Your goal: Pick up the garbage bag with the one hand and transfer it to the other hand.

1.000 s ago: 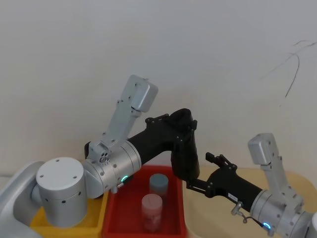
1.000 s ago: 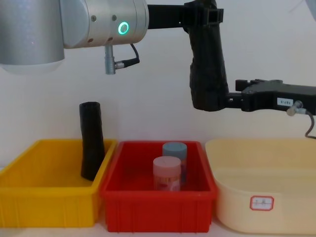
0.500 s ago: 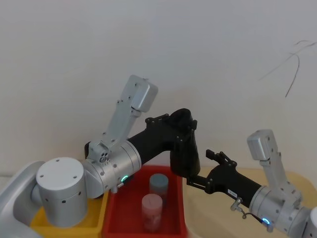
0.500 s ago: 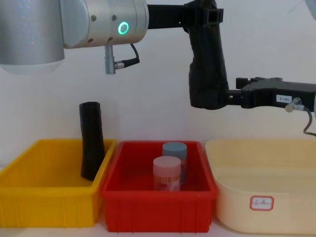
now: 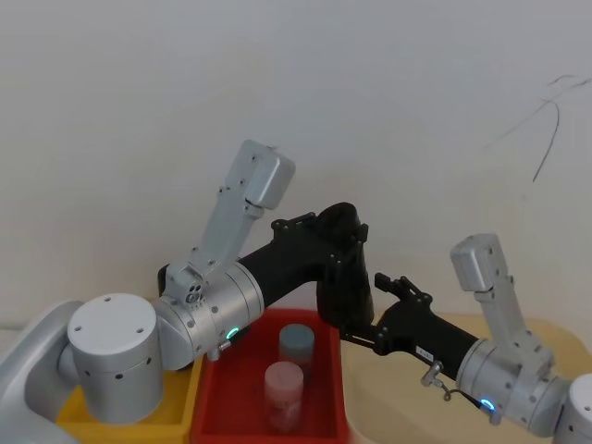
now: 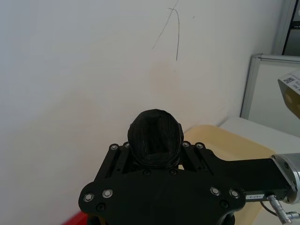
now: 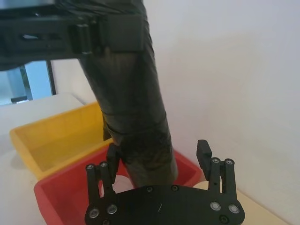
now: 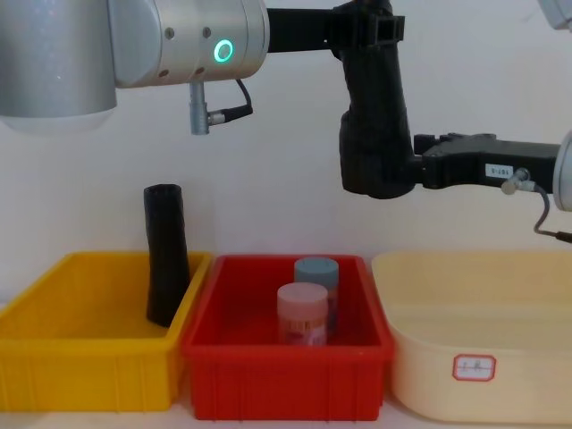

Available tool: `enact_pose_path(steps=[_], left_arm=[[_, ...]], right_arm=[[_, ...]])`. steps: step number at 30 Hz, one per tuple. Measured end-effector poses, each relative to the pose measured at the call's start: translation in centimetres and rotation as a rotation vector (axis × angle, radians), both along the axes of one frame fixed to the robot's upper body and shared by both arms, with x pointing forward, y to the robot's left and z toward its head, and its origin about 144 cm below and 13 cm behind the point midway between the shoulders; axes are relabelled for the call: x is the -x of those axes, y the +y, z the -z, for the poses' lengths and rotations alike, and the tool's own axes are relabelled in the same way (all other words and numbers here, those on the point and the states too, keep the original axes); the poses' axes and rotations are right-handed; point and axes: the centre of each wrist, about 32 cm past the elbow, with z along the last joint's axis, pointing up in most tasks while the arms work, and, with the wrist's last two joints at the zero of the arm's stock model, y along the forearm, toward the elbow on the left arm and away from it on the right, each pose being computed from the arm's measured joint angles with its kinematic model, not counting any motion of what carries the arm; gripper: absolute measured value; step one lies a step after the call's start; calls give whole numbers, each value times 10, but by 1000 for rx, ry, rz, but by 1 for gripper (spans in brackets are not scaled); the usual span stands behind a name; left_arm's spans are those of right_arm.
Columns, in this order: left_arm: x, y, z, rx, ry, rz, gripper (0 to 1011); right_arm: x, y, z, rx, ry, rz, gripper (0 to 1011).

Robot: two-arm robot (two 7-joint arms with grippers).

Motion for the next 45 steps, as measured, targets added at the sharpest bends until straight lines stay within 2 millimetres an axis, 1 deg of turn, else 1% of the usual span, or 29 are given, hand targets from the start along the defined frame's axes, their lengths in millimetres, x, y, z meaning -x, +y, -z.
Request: enact_pose_path(steps=[18, 36, 40, 42, 44, 45], left_arm=[[0, 0, 0, 0, 0, 0, 386], [0, 0, 0, 0, 0, 0, 386], [0, 0, 0, 0, 0, 0, 386], [0, 0, 0, 0, 0, 0, 386], [0, 0, 0, 0, 0, 0, 386], [0, 0, 0, 0, 0, 0, 386]], right_arm=[[4, 15, -10, -8, -35, -42, 1001], [-10, 20, -4, -24, -26, -57, 1001], [-13, 20, -3, -26, -24, -60, 945], [-13, 20, -3, -26, -23, -60, 872], [-14, 20, -2, -27, -21, -60, 840], [-14, 20, -2, -27, -21, -60, 792]])
